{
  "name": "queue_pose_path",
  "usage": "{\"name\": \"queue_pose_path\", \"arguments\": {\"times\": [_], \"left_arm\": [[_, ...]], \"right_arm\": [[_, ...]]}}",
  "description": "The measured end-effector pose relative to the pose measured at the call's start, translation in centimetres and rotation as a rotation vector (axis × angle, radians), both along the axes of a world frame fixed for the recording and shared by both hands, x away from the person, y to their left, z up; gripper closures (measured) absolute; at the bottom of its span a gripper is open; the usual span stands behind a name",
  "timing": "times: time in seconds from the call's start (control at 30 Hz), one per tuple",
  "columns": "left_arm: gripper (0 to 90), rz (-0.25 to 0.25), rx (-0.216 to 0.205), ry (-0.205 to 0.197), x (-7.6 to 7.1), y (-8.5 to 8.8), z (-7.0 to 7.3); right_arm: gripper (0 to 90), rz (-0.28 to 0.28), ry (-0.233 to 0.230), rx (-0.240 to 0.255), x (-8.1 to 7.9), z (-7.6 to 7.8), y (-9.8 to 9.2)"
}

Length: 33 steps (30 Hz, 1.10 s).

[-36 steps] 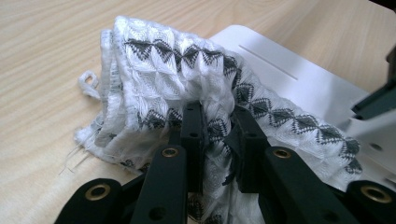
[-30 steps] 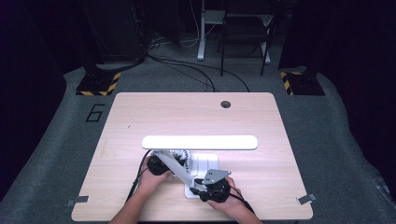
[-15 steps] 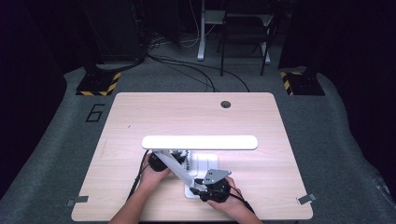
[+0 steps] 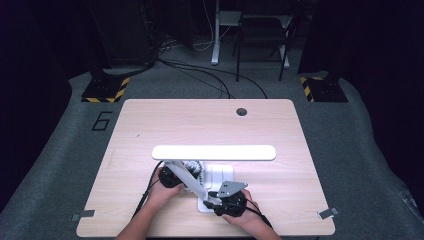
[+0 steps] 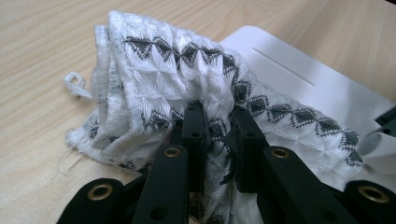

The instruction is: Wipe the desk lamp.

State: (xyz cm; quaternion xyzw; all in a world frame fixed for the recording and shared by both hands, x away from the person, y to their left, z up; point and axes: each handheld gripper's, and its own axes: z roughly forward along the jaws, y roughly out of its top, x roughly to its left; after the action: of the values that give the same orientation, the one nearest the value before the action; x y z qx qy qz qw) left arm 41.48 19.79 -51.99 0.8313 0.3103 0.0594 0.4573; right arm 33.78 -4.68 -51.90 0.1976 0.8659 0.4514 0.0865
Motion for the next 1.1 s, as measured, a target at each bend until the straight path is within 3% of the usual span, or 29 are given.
{"name": "queue_pose_path", "arguments": {"times": [0.57, 0.6, 0.77, 0.93, 1.1], "left_arm": [[78.2, -0.047, 0.004, 0.010, -2.1, 0.2, 0.0], [78.2, -0.033, -0.010, 0.015, -2.0, 0.2, -0.1], [78.2, -0.011, 0.000, 0.002, -1.3, 0.1, 0.0], [78.2, 0.048, -0.029, 0.008, -0.1, -0.1, -0.2], [78.2, 0.073, -0.024, 0.003, 0.8, -0.2, -0.2]], "right_arm": [[59.2, 0.000, 0.002, 0.002, 0.0, 0.0, 0.0], [59.2, 0.001, 0.001, 0.001, 0.0, 0.0, 0.0], [59.2, 0.002, 0.000, 0.000, 0.0, 0.0, 0.0], [59.2, -0.003, 0.014, 0.006, -0.1, 0.0, 0.0], [59.2, 0.010, 0.015, 0.005, 0.0, 0.0, -0.1]]}}
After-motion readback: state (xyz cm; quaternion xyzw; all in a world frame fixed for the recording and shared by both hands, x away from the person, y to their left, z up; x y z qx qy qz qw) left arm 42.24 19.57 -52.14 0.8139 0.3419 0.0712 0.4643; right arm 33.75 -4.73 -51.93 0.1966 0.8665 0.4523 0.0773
